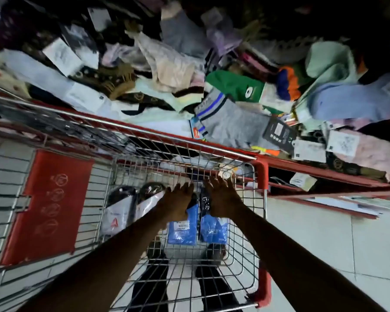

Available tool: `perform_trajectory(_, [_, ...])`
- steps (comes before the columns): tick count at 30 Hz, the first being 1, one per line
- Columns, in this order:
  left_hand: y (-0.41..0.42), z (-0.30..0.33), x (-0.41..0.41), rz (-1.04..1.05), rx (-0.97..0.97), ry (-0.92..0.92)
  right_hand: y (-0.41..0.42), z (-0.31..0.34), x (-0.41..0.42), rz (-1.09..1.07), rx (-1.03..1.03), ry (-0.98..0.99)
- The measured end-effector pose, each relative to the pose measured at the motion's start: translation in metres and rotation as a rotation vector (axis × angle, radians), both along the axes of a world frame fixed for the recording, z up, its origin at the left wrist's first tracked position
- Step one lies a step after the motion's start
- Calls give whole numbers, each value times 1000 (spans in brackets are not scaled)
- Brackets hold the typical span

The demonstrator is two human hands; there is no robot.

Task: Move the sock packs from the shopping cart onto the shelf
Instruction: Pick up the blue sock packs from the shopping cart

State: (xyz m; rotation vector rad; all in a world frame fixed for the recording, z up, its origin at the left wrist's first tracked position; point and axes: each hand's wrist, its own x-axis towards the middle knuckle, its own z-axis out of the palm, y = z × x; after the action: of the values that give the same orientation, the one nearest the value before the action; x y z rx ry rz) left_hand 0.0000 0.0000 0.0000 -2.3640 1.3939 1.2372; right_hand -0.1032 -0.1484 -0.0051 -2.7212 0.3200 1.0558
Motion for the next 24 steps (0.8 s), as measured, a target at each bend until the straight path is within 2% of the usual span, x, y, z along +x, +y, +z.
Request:
perform_trajectory(4, [-12,-27,14,-5,31,88,-16,-20,20,67,29,184])
perform_trajectory(8, [-25,-39,16,-79,76,30,-24,-35,31,189,35,261])
perform_trajectory(13, [-34,-35,15,-151,134,15,-26,-21,36,47,71,276])
perform_trajectory(19, [-11,-15,15,-234,52,-2,-11,12,14,-36,30,120])
perform_trajectory(22, [12,2,3,-134,3,129,1,31,-8,-119,127,50])
perform_trajectory(24, [27,14,-6,-33,-49,151,8,41,-20,-158,145,46])
